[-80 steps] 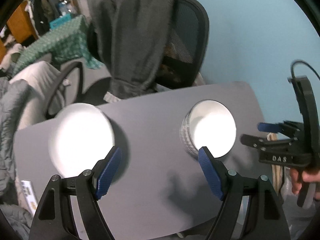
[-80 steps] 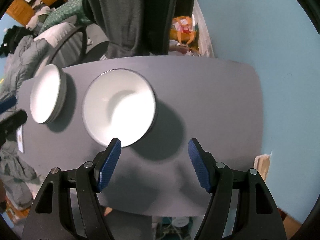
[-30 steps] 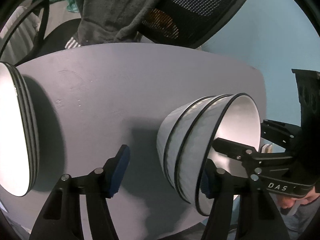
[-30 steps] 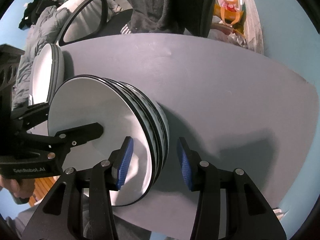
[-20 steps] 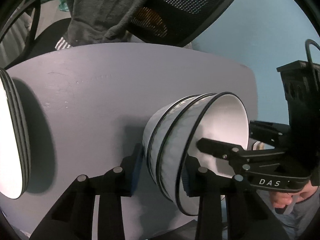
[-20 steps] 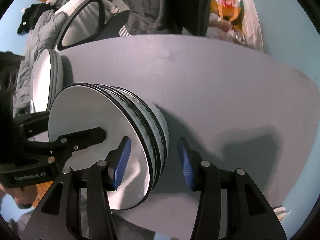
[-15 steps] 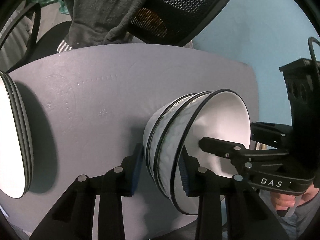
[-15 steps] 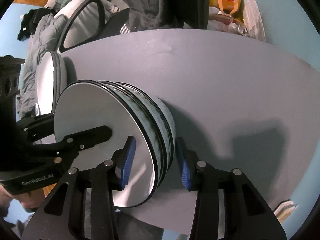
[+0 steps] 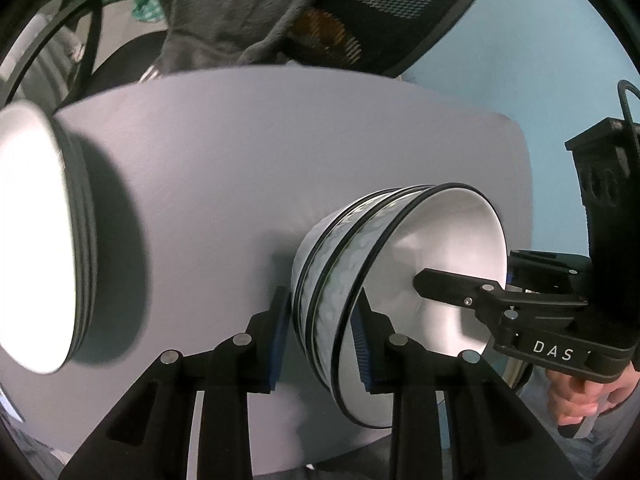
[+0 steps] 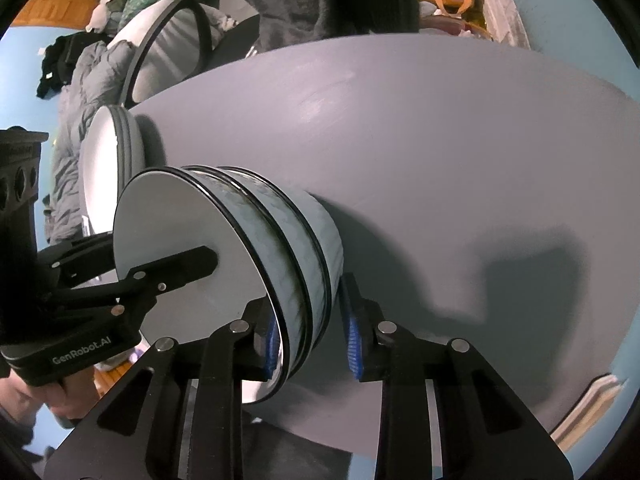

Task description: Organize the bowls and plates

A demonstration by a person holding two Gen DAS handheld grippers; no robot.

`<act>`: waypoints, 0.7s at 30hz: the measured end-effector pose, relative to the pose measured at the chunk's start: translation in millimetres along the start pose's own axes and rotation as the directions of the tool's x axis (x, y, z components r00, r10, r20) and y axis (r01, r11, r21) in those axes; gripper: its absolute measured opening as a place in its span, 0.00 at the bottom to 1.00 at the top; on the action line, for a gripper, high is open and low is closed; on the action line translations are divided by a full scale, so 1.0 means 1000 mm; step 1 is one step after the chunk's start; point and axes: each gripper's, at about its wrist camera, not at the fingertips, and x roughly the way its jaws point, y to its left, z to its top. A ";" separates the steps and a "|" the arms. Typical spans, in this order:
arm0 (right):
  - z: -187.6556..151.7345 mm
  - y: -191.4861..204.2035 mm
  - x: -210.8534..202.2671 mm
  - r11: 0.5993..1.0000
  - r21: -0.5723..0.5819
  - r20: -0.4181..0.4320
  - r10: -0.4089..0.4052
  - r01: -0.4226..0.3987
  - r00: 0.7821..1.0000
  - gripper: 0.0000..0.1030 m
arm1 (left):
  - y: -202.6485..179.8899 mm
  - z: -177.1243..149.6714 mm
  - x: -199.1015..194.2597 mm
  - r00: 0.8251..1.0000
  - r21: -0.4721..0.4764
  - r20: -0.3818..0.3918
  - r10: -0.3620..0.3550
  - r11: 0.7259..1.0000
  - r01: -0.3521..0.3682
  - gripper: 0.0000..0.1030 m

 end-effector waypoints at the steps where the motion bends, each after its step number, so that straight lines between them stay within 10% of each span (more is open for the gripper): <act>1: 0.000 0.004 0.002 1.000 -0.004 -0.002 -0.004 0.004 1.000 0.27 | 0.006 -0.005 -0.002 1.000 -0.010 -0.002 0.003 1.000 -0.003 0.27; 21: -0.004 0.108 0.053 0.989 -0.131 -0.044 -0.079 0.073 0.996 0.27 | 0.114 -0.087 -0.025 1.000 -0.165 0.011 -0.009 0.986 0.011 0.23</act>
